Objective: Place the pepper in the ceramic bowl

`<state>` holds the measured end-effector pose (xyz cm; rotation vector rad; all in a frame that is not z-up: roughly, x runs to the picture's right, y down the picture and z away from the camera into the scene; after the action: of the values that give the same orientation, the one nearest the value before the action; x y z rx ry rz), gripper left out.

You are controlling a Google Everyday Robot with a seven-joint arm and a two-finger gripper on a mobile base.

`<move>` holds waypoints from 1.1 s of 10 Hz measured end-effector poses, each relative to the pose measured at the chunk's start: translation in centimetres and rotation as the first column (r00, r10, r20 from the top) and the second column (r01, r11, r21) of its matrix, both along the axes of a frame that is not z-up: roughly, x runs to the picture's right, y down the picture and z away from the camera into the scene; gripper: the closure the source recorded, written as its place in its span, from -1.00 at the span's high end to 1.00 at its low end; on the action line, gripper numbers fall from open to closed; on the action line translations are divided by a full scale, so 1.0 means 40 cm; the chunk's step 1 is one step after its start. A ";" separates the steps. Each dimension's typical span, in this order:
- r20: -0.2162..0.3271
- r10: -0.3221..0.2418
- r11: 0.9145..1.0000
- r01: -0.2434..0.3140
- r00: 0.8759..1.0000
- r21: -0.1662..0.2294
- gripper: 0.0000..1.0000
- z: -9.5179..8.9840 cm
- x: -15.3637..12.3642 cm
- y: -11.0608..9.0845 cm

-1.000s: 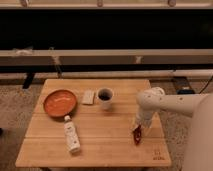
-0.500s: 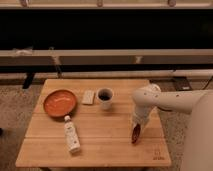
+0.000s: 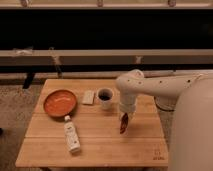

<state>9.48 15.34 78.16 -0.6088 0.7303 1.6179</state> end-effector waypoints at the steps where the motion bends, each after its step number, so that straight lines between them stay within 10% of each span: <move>1: 0.033 -0.021 1.000 0.021 0.999 0.004 -1.00 0.001 -0.052 -0.028; 5: 0.177 -0.104 0.995 0.102 0.979 0.023 -1.00 -0.025 -0.258 -0.145; 11: 0.318 -0.180 0.984 0.169 0.931 0.061 -1.00 -0.020 -0.386 -0.187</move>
<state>-5.95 7.85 77.34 -0.7424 0.4985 1.3221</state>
